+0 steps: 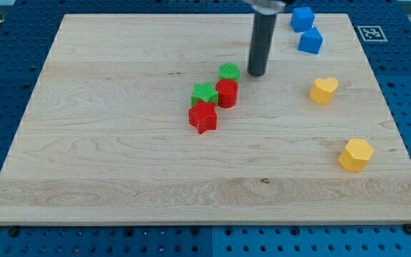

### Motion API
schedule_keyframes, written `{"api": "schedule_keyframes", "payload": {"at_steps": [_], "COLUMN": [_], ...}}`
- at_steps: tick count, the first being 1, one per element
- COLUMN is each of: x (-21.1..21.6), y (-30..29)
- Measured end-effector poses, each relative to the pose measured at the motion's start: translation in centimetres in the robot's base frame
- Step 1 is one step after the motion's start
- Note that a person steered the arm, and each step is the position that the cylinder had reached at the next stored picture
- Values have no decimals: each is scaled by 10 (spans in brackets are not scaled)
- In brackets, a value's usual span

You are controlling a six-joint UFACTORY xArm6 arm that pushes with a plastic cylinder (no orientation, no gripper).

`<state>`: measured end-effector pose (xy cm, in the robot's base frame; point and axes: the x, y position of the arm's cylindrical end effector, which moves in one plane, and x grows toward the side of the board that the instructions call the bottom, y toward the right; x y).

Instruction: Move the yellow heart into the yellow hexagon

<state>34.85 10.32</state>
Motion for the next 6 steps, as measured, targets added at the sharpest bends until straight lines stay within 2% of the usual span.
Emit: {"api": "schedule_keyframes", "payload": {"at_steps": [2,3,6], "x": [6,27,80], "y": [67,89,101]}}
